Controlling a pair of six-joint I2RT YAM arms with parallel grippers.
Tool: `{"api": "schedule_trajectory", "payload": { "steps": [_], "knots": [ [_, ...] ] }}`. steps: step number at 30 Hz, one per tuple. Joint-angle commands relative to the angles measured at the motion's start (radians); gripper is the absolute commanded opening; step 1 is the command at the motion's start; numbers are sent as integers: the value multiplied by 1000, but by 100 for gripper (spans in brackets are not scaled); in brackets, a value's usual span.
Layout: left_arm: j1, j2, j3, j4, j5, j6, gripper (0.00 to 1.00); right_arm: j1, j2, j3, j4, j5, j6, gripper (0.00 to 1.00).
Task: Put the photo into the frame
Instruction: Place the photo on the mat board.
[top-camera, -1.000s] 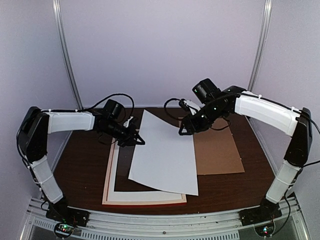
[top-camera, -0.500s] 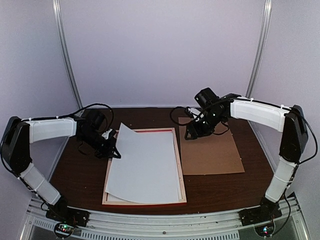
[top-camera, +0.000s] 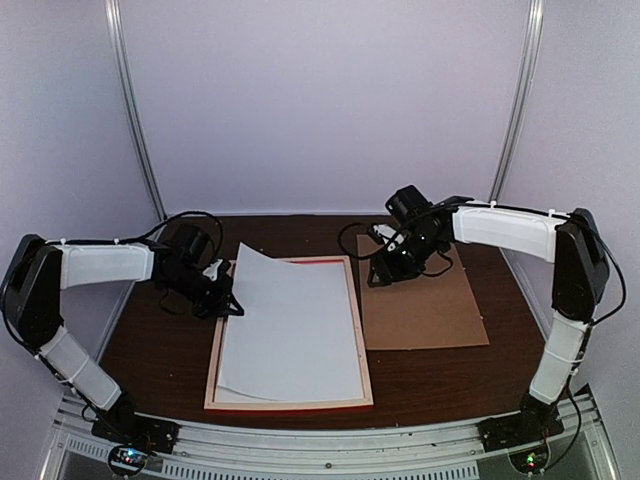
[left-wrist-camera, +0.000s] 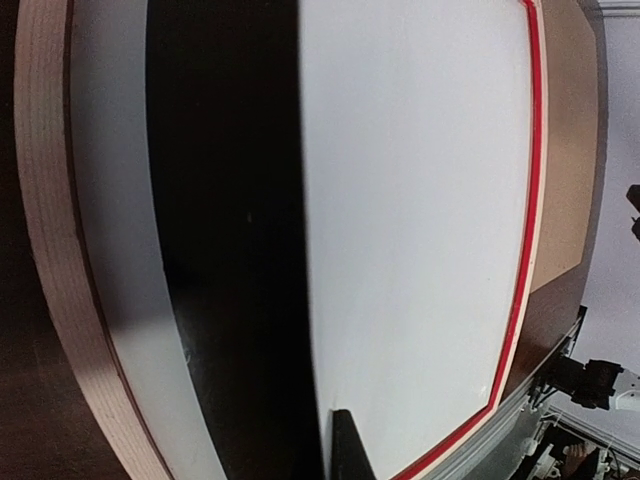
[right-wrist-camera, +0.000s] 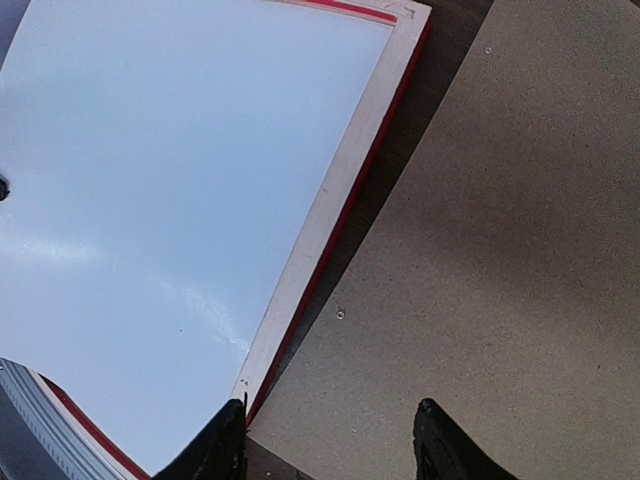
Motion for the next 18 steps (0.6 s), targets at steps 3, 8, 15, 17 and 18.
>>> {"api": "schedule_trajectory", "payload": {
  "steps": [3,8,15,17,18],
  "knots": [
    [3,-20,-15,100,19,-49,0,-9,30,5,21,-13,4,56],
    [3,-8,-3,95,17,-38,0,-13,45,14,20,-16,2,56],
    [3,13,22,86,6,-26,0,-20,72,34,15,-24,-1,56],
    [3,13,26,83,-3,-24,0,-22,77,40,15,-24,-2,57],
    [3,11,27,81,-9,-24,0,-24,79,42,15,-24,-3,57]
  ]
}}
